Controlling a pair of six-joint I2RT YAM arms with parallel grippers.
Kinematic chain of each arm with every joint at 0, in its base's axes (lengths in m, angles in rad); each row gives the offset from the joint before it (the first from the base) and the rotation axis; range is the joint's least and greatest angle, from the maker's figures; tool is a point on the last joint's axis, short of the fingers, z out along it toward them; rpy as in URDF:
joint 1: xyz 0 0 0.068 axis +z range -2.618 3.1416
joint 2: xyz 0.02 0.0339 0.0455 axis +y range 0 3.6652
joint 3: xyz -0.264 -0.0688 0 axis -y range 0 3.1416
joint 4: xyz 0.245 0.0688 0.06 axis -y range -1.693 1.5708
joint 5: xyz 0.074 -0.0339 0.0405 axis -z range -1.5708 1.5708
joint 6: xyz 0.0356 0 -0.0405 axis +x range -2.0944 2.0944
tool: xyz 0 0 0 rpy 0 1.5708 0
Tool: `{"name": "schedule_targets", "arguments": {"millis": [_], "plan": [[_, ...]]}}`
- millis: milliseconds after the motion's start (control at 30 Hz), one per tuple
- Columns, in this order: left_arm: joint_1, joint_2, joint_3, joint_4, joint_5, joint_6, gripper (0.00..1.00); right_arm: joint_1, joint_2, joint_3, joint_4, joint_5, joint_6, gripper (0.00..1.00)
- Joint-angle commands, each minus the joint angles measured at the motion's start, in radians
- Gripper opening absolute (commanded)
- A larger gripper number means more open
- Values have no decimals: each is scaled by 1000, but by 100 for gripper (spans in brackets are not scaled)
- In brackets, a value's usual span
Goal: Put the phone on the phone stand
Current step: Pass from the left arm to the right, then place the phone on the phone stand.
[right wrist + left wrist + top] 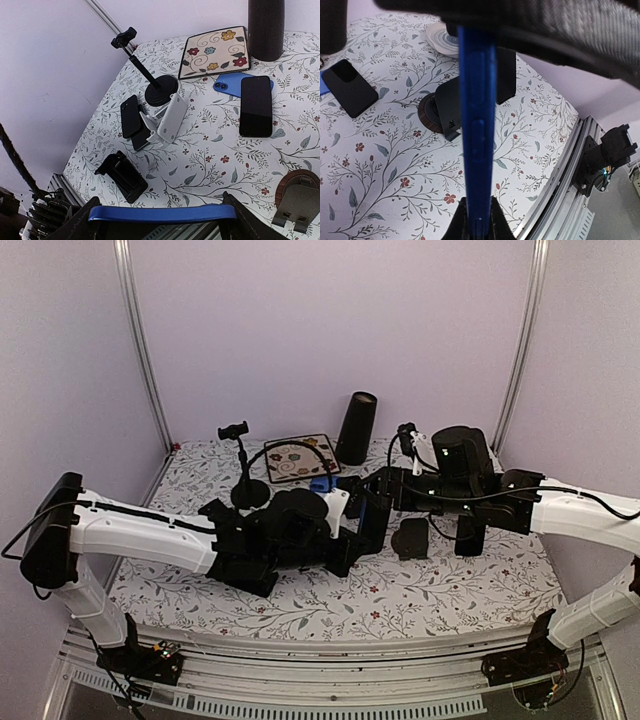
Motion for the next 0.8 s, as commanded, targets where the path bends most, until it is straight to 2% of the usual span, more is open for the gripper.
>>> {"name": "schedule_targets", "arguments": {"millis": [0,67,167,333,467,533,633,767], "plan": [[-14,10,44,21,-13,22,0,8,1,26,3,14,9,63],[-13,12,44,18,-15,21,0,8,-2,25,0,19,7,56],[-14,12,43,18,-20,18,11,8,-5,23,-7,30,5,47],[-13,13,38,12,-40,9,49,9,-10,31,-37,72,-9,35],[-13,7,27,6,-68,-7,72,8,-16,36,-61,133,-27,31],[-12,0,17,4,-88,-20,80,5,-16,37,-77,175,-42,31],[-11,-14,-1,-1,-126,-49,89,0,-11,29,-92,259,-63,31],[-7,-38,-22,-17,-174,-75,96,-11,1,6,-90,362,-95,31]]}}
